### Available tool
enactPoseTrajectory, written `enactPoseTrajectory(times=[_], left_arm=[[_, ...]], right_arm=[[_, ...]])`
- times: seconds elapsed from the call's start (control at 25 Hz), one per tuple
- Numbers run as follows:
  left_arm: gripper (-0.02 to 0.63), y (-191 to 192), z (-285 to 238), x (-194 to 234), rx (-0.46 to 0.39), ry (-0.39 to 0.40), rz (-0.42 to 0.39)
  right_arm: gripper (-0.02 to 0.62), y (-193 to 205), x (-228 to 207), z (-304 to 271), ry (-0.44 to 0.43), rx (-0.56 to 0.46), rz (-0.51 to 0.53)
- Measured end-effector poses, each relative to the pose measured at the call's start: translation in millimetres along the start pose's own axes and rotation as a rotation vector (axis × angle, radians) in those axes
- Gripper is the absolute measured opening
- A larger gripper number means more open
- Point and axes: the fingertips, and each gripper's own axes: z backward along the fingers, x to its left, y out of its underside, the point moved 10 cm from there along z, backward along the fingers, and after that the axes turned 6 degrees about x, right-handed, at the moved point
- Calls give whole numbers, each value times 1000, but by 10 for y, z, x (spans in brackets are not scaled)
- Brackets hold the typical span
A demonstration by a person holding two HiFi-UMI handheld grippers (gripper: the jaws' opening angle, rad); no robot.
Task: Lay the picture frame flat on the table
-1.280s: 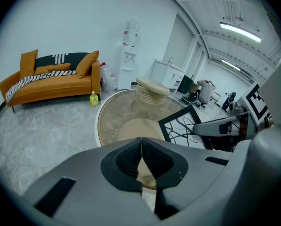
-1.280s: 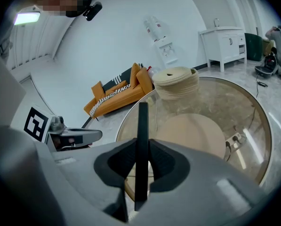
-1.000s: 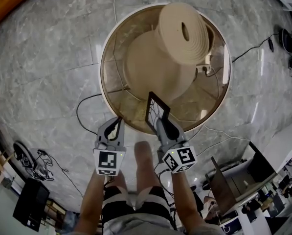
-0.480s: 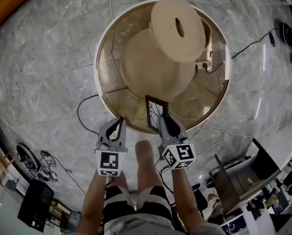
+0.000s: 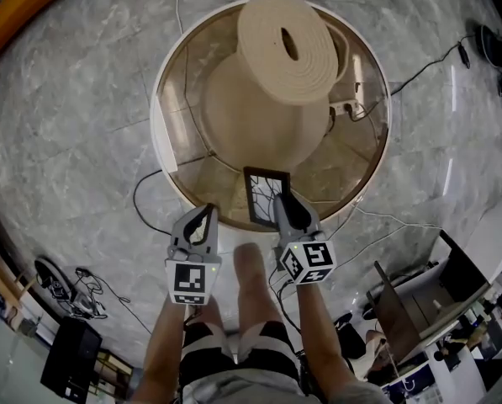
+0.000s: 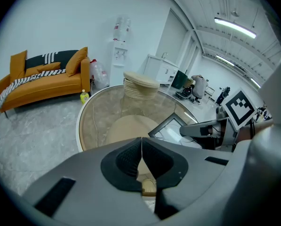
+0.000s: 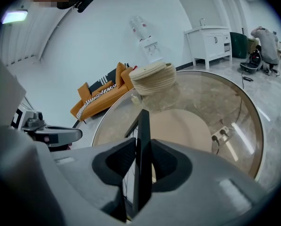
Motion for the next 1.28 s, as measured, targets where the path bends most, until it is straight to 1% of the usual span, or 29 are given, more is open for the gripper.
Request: enactPoseTrajectory(times=[0.6,0.88,1.04,1.28], left_arm=[[21,-9,-94,-63,19,13,-13],[21,-7,-160,-72,29,29,-19],[21,-7,-174,-65,33,28,-15],[21,-62,-195,-47,32,33,-24]], right_arm=[[130,108,-262,-129,19,31,-61],[137,152,-336,-176,-3,28,-102],[140,199,-333,-209,43,67,-53],[140,202,-324,-210,44,75,-42]])
